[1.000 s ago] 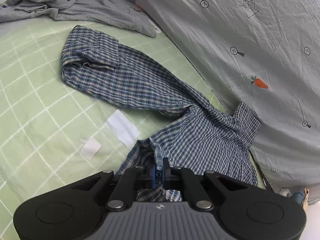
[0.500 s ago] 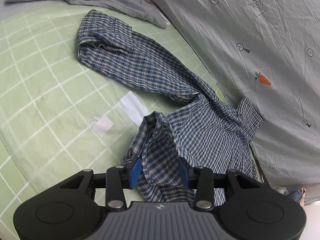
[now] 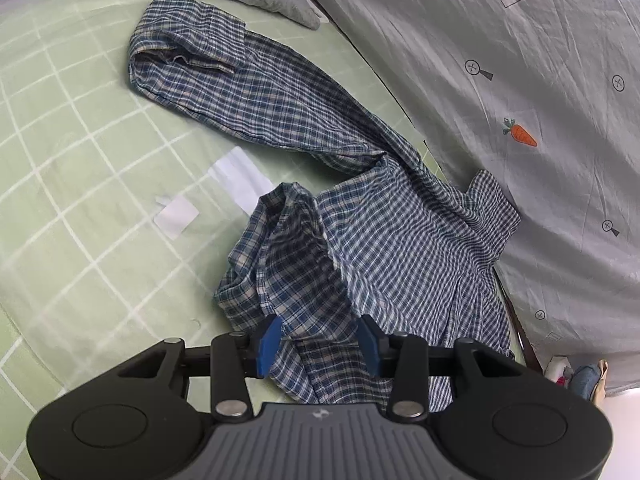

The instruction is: Fold clothes

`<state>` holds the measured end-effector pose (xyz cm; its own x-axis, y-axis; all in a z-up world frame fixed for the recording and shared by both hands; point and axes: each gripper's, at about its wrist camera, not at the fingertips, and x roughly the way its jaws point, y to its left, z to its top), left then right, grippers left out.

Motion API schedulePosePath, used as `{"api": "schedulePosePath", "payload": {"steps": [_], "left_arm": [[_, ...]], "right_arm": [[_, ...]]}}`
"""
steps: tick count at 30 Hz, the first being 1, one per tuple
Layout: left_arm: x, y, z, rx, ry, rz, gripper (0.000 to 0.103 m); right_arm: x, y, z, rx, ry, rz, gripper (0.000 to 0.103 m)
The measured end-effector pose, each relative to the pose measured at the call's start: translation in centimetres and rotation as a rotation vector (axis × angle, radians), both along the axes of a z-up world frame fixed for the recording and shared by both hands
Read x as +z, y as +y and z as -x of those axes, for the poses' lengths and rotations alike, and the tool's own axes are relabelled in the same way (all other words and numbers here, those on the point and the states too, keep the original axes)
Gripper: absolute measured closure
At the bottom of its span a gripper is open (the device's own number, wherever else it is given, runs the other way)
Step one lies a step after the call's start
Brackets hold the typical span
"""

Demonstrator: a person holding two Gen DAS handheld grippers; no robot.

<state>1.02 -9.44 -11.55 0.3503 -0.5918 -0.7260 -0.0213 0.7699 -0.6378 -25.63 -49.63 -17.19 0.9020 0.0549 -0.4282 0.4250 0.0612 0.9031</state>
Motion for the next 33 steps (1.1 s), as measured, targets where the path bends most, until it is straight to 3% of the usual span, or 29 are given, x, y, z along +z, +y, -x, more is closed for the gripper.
{"api": "schedulePosePath", "payload": {"steps": [3,9,20,28,31,32,33], "left_arm": [[0.3,0.1,-0.4,0.032,-0.013,-0.005,0.049],[0.8,0.5,-1.4,0.079,-0.034,-0.029,0.043],[0.6,-1.0,-3.5,0.065,-0.031,-0.046,0.042],[0.5,0.0,-5.5,0.127,-0.016,-0.064,0.042],[0.3,-0.6,-6.2,0.09,-0.008,-0.081,0.044],[0.3,-0.9,-6.4,0.079,-0.008,-0.091,0.044],[0.1,-1.2,-6.4,0.072,-0.012,-0.098,0.054]], "right_arm": [[-0.1,-0.3,0.0,-0.013,0.013,-0.002,0.078],[-0.2,-1.3,-0.8,-0.02,0.056,0.026,0.07],[-0.6,-3.1,-2.7,-0.05,0.152,0.048,0.062],[-0.5,-4.6,-2.8,-0.13,0.197,0.031,0.054],[-0.5,-4.8,-3.4,-0.12,0.21,0.048,0.059],[-0.4,-4.8,-3.7,-0.113,0.218,0.061,0.07],[-0.4,-4.7,-3.8,-0.107,0.223,0.073,0.076]]}}
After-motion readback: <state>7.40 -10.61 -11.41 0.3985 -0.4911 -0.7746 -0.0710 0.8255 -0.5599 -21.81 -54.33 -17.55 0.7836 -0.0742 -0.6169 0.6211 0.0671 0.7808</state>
